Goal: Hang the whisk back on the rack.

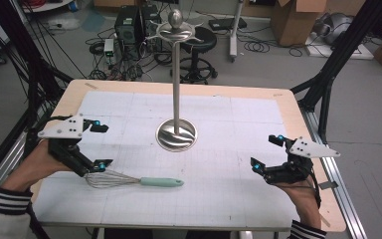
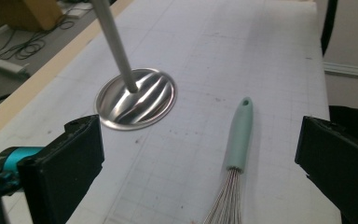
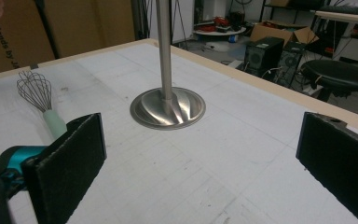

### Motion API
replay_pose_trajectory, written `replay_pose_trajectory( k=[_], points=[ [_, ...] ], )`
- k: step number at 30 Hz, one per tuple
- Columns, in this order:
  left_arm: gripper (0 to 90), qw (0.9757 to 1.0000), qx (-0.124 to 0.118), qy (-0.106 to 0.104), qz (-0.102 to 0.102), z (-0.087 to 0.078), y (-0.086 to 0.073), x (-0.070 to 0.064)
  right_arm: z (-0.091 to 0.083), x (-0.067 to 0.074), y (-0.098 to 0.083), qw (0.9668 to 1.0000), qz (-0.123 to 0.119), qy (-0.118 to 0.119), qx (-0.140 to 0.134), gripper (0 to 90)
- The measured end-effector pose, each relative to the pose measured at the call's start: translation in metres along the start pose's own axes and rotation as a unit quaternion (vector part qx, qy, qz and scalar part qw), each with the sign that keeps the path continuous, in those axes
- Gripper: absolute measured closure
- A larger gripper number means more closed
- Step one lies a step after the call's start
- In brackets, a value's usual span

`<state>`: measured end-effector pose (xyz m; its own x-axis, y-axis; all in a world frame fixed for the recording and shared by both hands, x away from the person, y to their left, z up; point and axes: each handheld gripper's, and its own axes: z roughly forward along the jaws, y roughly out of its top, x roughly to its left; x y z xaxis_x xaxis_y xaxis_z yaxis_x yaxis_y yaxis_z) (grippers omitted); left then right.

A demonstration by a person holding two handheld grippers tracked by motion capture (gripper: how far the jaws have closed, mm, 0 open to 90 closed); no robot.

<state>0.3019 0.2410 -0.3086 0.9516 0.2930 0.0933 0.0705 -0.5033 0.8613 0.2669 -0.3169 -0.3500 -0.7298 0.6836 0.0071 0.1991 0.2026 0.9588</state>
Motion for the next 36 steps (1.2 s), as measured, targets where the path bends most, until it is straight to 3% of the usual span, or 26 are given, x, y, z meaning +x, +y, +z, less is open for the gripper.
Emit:
replay_pose_trajectory(
  k=[2, 6, 11, 17, 19, 22, 23, 28, 30, 32, 33, 36],
  points=[
    [1.7, 0.9997, 0.018, -0.016, 0.002, 0.011, 0.003, 0.003, 0.001, 0.001, 0.001, 1.0, -0.003, 0.001, 0.001, 0.2],
    [1.7, 0.9987, 0.039, -0.029, 0.014, 0.024, 0.009, 0.003, 0.001, 0.001, 0.001, 1.0, -0.002, 0.0, 0.001, 0.2],
    [1.7, 0.9981, 0.051, -0.025, 0.022, 0.036, 0.016, 0.003, 0.003, 0.0, 0.0, 1.0, 0.0, 0.002, -0.002, 0.2],
    [1.7, 0.9968, 0.061, -0.04, 0.031, 0.051, 0.02, 0.0, 0.004, 0.001, 0.0, 1.0, -0.002, 0.004, -0.004, 0.2],
    [1.7, 0.995, 0.076, -0.052, 0.04, 0.059, 0.021, -0.002, 0.004, 0.001, 0.001, 1.0, -0.002, 0.004, -0.004, 0.2],
    [1.7, 0.9942, 0.084, -0.05, 0.044, 0.066, 0.021, -0.004, 0.004, 0.001, 0.001, 1.0, 0.002, 0.005, -0.004, 0.2],
    [1.7, 0.9929, 0.092, -0.054, 0.052, 0.072, 0.021, -0.005, 0.004, 0.001, 0.0, 1.0, 0.002, 0.005, -0.004, 0.2],
    [1.7, 0.9917, 0.097, -0.062, 0.057, 0.084, 0.024, -0.009, 0.004, 0.001, 0.001, 1.0, 0.001, 0.006, -0.004, 0.2],
    [1.8, 0.9896, 0.11, -0.074, 0.057, 0.092, 0.025, -0.011, 0.004, 0.001, 0.0, 1.0, 0.001, 0.007, -0.004, 0.2],
    [1.8, 0.9889, 0.114, -0.079, 0.054, 0.096, 0.025, -0.012, 0.005, 0.001, 0.0, 1.0, -0.001, 0.007, -0.005, 0.2],
    [1.8, 0.9867, 0.125, -0.084, 0.062, 0.102, 0.026, -0.013, 0.005, 0.001, 0.0, 1.0, 0.002, 0.009, -0.003, 0.2],
    [1.8, 0.9855, 0.13, -0.088, 0.064, 0.108, 0.025, -0.015, 0.006, 0.001, 0.0, 0.9999, 0.002, 0.01, -0.003, 0.2]
  ],
)
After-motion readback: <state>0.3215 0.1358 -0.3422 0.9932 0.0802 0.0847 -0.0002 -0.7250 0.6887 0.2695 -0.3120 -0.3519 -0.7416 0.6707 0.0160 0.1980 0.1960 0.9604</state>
